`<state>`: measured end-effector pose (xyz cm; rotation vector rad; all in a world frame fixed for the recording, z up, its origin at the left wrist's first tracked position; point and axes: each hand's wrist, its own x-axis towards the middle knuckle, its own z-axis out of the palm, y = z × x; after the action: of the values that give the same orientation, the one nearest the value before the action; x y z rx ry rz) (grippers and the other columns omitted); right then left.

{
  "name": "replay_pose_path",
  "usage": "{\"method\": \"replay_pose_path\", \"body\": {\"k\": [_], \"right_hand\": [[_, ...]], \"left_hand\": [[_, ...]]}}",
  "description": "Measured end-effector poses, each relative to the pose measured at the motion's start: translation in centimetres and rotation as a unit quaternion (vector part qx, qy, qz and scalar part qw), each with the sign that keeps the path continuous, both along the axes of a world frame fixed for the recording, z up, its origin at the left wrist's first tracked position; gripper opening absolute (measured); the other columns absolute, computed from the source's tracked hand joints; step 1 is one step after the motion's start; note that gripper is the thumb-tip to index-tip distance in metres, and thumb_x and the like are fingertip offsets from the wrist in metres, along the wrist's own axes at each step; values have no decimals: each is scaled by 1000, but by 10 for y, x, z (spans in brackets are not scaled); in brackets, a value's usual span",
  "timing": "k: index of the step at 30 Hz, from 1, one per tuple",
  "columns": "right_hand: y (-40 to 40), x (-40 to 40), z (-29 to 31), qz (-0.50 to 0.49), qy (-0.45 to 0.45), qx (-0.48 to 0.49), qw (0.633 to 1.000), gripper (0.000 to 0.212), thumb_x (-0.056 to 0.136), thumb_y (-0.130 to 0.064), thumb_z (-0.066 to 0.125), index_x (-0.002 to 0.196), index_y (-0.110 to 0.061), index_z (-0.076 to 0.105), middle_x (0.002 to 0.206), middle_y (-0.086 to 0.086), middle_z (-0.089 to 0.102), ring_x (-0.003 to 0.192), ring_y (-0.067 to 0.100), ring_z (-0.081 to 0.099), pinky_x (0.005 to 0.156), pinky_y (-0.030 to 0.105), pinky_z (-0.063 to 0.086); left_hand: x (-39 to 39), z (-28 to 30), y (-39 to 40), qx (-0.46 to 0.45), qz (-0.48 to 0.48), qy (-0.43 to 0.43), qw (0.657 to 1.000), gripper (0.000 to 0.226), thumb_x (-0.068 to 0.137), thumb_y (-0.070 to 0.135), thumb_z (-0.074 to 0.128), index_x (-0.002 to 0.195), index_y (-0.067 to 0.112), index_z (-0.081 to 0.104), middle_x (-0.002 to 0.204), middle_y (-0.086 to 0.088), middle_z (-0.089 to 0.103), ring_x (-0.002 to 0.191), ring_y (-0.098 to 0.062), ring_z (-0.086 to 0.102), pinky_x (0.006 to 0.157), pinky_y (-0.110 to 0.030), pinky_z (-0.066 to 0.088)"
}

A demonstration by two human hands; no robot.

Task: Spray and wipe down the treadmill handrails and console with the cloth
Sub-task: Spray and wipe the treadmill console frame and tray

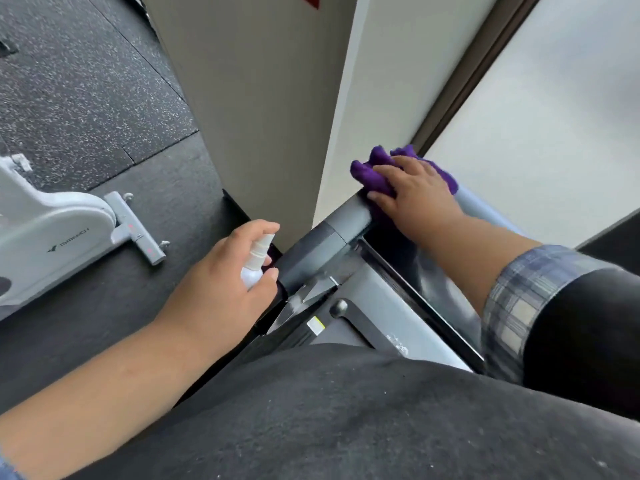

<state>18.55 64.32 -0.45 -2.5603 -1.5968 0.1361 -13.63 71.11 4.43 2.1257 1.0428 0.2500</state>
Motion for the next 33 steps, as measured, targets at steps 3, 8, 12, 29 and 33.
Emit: {"method": "replay_pose_path", "body": {"k": [3, 8, 12, 29, 33], "right_hand": [[3, 30, 2, -87, -10, -19, 996, 51, 95, -59, 48, 139, -34, 51, 142, 7, 49, 130, 37, 43, 111, 45, 31], [9, -52, -8, -3, -7, 18, 1000, 48, 93, -58, 52, 134, -33, 57, 143, 5, 50, 135, 36, 39, 110, 48, 32], [-1, -92, -22, 137, 14, 30, 990, 53, 89, -59, 60, 131, -27, 62, 139, 6, 56, 133, 37, 45, 107, 52, 36], [-114, 16, -7, -236, -96, -61, 965, 72, 89, -64, 53, 150, -32, 31, 142, 11, 43, 117, 38, 45, 101, 50, 38], [-117, 21, -12, -242, -92, -69, 963, 73, 91, -63, 50, 153, -31, 26, 148, 12, 39, 127, 38, 40, 109, 51, 33]], "left_hand": [[4, 3, 0, -2, -11, -3, 1000, 49, 88, 30, 64, 121, 56, 39, 104, 17, 59, 95, 17, 48, 76, -22, 38], [24, 2, -1, -3, -47, 1, 999, 49, 88, 30, 62, 120, 58, 37, 104, 19, 58, 97, 15, 48, 73, -7, 36], [49, 4, -2, 13, -93, -32, 995, 53, 88, 21, 66, 125, 50, 43, 105, 14, 57, 93, 23, 48, 74, 6, 30], [87, 2, -4, -5, -149, -38, 988, 53, 88, 28, 64, 120, 59, 36, 102, 18, 58, 95, 13, 50, 72, 5, 32], [91, 4, -1, 3, -150, -47, 988, 53, 88, 27, 64, 122, 58, 38, 100, 19, 58, 93, 12, 51, 71, 4, 33]]}}
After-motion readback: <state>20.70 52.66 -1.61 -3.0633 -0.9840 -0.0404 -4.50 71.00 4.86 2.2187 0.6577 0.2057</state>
